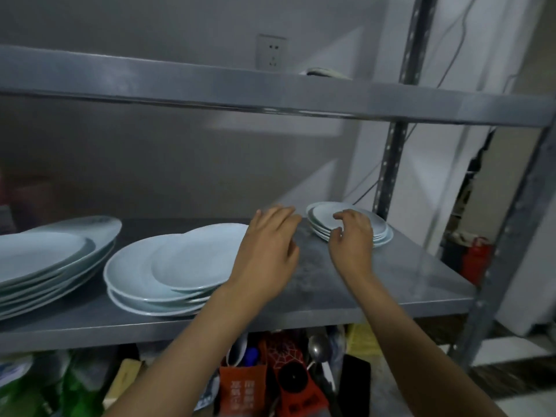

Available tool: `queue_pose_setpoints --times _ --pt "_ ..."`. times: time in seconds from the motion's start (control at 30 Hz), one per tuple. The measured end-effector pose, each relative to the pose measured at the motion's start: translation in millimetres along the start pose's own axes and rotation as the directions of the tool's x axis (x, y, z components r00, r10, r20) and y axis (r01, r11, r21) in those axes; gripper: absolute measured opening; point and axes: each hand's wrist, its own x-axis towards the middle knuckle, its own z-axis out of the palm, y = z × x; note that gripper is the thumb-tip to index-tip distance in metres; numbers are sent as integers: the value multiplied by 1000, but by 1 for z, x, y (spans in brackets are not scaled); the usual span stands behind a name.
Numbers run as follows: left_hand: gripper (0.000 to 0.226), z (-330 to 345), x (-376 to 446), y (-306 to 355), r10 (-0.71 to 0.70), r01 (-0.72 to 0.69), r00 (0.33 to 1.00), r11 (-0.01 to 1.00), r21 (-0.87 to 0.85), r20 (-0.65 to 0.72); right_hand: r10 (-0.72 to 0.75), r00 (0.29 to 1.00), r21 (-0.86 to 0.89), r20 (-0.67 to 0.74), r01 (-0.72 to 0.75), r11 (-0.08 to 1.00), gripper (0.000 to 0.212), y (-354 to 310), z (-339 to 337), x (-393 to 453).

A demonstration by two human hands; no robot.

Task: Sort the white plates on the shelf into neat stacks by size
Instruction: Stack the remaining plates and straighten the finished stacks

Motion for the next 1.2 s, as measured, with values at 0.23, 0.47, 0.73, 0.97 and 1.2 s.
queue_pose_setpoints --times 0.23,0.47,0.73,0.97,1.2 --pt "52 27 9 18 48 -47 998 999 -20 47 187 895 -418 406 0 908 57 45 4 15" --pt "52 35 9 22 8 -3 996 998 -58 86 192 928 -339 320 -78 938 33 54 0 19" --pt "50 30 4 21 4 0 998 998 -61 55 276 919 -128 282 -249 960 20 52 -9 28" --pt "49 26 2 17 -25 30 998 995 -92 56 268 925 -40 269 -267 963 16 44 -26 33" --pt "47 17 3 24 -10 10 1000 995 -95 3 104 994 117 25 -107 987 13 12 -51 20"
